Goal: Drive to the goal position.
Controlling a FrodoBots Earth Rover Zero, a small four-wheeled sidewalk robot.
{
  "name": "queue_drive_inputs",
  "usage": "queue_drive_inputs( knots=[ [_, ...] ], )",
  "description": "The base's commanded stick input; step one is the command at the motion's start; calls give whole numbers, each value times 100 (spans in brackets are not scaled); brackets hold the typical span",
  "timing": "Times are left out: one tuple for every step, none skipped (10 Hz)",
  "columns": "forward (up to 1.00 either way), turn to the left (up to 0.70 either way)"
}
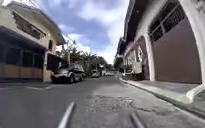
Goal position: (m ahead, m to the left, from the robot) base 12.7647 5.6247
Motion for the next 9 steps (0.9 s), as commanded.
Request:
queue_drive_inputs(
  knots=[
    [100, 0],
    [100, 0],
    [100, 0],
    [98, 0],
    [96, 0],
    [93, 0],
    [91, 0],
    [88, 0],
    [86, 0]
  ],
)
